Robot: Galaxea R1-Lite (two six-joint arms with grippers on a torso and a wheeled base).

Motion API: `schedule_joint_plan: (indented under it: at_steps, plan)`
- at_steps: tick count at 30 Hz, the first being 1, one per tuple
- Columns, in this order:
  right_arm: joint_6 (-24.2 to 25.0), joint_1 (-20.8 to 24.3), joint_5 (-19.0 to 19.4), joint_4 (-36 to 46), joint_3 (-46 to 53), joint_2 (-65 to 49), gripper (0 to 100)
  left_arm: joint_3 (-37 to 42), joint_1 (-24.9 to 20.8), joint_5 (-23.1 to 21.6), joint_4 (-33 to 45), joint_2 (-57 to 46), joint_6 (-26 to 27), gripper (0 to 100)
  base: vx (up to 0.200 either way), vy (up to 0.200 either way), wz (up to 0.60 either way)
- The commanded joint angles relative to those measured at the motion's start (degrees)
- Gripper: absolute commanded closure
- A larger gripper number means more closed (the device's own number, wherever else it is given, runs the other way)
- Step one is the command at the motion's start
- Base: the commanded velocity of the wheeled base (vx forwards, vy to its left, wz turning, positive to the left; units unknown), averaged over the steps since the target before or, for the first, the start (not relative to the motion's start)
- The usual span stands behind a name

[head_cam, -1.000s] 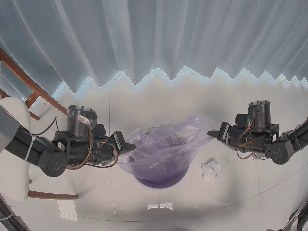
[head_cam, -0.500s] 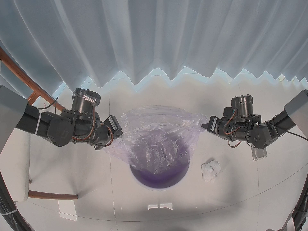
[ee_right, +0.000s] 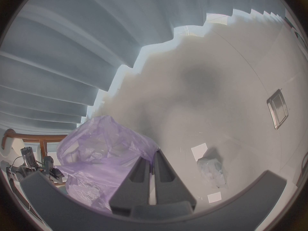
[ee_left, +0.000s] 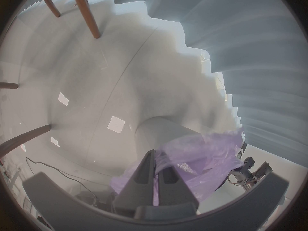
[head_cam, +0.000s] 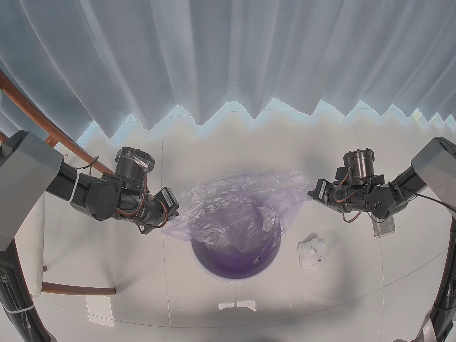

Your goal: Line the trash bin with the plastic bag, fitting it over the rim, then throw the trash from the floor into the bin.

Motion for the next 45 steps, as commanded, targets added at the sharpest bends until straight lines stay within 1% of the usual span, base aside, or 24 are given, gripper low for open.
schedule_joint_plan:
  at_steps: [1,4,7,8,10,11,12,13,15,17,18,20,21,22,25,26,28,29,32,33,35,39,45]
  plan:
    - [0.0,-0.5,0.5,-0.1,1.8,0.3,100,-0.1,0.7,0.0,0.0,1.1,0.0,100,0.000,0.000,0.00]
    - [-0.1,-0.4,2.8,-0.7,3.5,-0.6,100,-0.1,0.0,0.0,0.0,0.7,0.0,100,0.000,0.000,0.00]
    - [0.4,-0.4,3.9,-0.8,4.2,-1.8,100,0.0,-0.3,0.0,-0.1,-0.1,-0.1,100,0.000,0.000,0.00]
    - [0.8,-0.4,4.1,-0.8,4.7,-2.8,0,0.1,-0.4,-0.1,-0.1,-0.5,-0.1,100,0.000,0.000,0.00]
    - [1.9,-0.4,4.2,-0.8,5.4,-5.0,0,0.3,-0.5,-0.1,0.1,-1.3,-0.1,100,0.000,0.000,0.00]
    - [3.8,-0.3,4.2,-0.8,6.2,-7.5,0,0.5,-0.6,-0.1,0.1,-1.9,-0.1,100,0.000,0.000,0.00]
    - [7.2,0.1,4.7,-0.6,7.2,-10.6,0,0.8,-1.0,-0.1,0.1,-2.9,-0.1,100,0.000,0.000,0.00]
    - [9.6,0.3,5.1,-0.4,7.7,-12.6,0,1.2,-1.2,-0.1,0.0,-3.5,-0.1,100,0.000,0.000,0.00]
    - [16.5,1.5,7.3,0.8,8.7,-17.7,0,2.2,-1.8,0.0,-0.1,-5.4,-0.1,100,0.000,0.000,0.00]
    - [23.1,3.0,9.1,3.6,9.2,-22.3,0,3.3,-2.8,0.0,-0.1,-7.1,-0.1,100,0.000,0.000,0.00]
    - [25.2,3.7,9.2,5.3,9.2,-23.7,0,3.8,-3.0,0.0,-0.1,-7.8,-0.1,100,0.000,0.000,0.00]
    - [29.0,6.5,9.2,9.0,8.4,-25.7,0,4.9,-3.4,0.0,-0.2,-9.1,-0.1,100,0.000,0.000,0.00]
    - [30.0,7.1,9.1,9.7,8.3,-25.9,0,5.2,-3.5,0.0,-0.2,-9.2,-0.1,100,0.000,0.000,0.00]
    - [33.7,9.5,9.0,11.5,7.8,-26.0,0,5.6,-3.7,0.0,-0.2,-9.5,0.0,100,0.000,0.000,0.00]
    - [40.2,13.9,7.0,12.3,7.7,-24.8,0,6.0,-3.7,0.0,-0.2,-9.6,0.0,100,0.000,0.000,0.00]
    - [41.5,15.0,6.1,12.2,7.6,-23.9,0,6.0,-3.7,0.0,-0.2,-9.6,0.0,100,0.000,0.000,0.00]
    - [41.5,15.0,6.1,12.2,7.6,-23.9,0,6.0,-3.7,0.0,-0.2,-9.6,0.0,100,0.000,0.000,0.00]
    - [43.7,17.5,3.2,11.8,7.2,-19.8,0,6.0,-3.7,0.1,-0.2,-9.6,0.0,100,0.000,0.000,0.00]
    - [44.6,18.2,0.5,11.4,4.9,-14.9,0,5.9,-3.7,0.5,-0.2,-9.6,0.0,100,0.000,0.000,0.00]
    - [44.7,18.2,0.5,11.5,4.8,-14.6,0,5.9,-3.7,0.5,-0.2,-9.6,0.0,100,0.000,0.000,0.00]
    - [47.1,18.1,0.4,11.8,1.1,-11.0,0,5.9,-3.7,1.1,-0.3,-9.5,0.1,100,0.000,0.000,0.00]
    - [49.5,17.6,0.2,12.6,-4.8,-6.2,0,5.8,-3.7,1.1,-0.3,-9.4,0.1,100,0.000,0.000,0.00]
    - [50.0,17.6,-0.9,15.3,-11.2,-2.2,0,5.7,-3.7,1.1,-0.3,-9.5,0.1,100,0.000,0.000,0.00]
